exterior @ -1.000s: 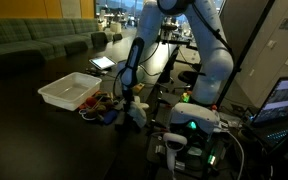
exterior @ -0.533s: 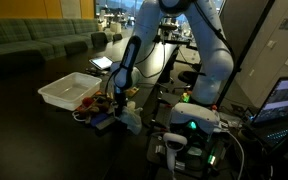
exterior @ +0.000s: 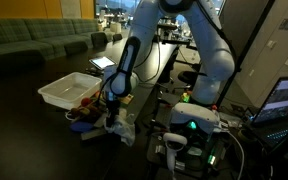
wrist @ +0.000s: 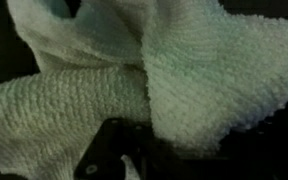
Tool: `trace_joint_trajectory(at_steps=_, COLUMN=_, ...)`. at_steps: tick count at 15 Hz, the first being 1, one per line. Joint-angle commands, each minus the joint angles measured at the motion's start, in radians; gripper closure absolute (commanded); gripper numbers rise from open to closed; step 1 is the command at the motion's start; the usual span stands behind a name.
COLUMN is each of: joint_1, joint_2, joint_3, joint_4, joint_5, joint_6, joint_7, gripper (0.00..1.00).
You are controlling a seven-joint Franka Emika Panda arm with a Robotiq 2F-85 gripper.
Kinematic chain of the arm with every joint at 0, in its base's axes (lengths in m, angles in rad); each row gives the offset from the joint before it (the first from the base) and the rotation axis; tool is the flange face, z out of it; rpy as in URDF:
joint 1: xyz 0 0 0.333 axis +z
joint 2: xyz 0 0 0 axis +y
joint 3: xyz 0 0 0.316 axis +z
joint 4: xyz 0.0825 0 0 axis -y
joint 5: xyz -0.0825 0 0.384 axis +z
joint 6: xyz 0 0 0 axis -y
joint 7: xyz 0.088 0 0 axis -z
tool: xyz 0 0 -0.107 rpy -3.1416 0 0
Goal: Use the towel to push the items that are on the table to the left
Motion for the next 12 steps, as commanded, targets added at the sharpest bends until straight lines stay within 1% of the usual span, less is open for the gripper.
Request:
trace_joint_trajectory(at_steps=1, joint_1=0.017, joint_2=0.011, joint_3=0.056, joint_4=0.013, joint_5=0.039, joint_6=0.058, joint_7=0.017, gripper=0.99)
trace_joint_trajectory(at_steps=4, joint_1=0.009, joint_2=0.005, joint_3=0.101, joint_4=0.017, joint_5=0.049, joint_6=0.075, joint_7=0.024, gripper=0.99)
trace_joint_trajectory(at_steps=7, joint_1=-0.027, joint_2=-0.024, joint_3=0.152, joint_4=0.002, joint_5=0.063, joint_6=0.066, joint_7=0.007, gripper=1.0)
trace_joint_trajectory(at_steps=8, joint_1=-0.041, joint_2=-0.042, joint_3=0.164, joint_4=-0.009, joint_5=0.065, joint_6=0.054, joint_7=-0.001, gripper=1.0)
trace_joint_trajectory(at_steps=10, joint_1=-0.06, joint_2=-0.081, joint_3=0.168, joint_4=-0.037, joint_5=0.053, joint_6=0.036, joint_7=-0.02, gripper=1.0)
trace_joint_trajectory(at_steps=12, joint_1=-0.125, joint_2=-0.138, joint_3=0.197, joint_4=-0.083, joint_5=0.053, joint_6=0.006, joint_7=-0.073, gripper=1.0)
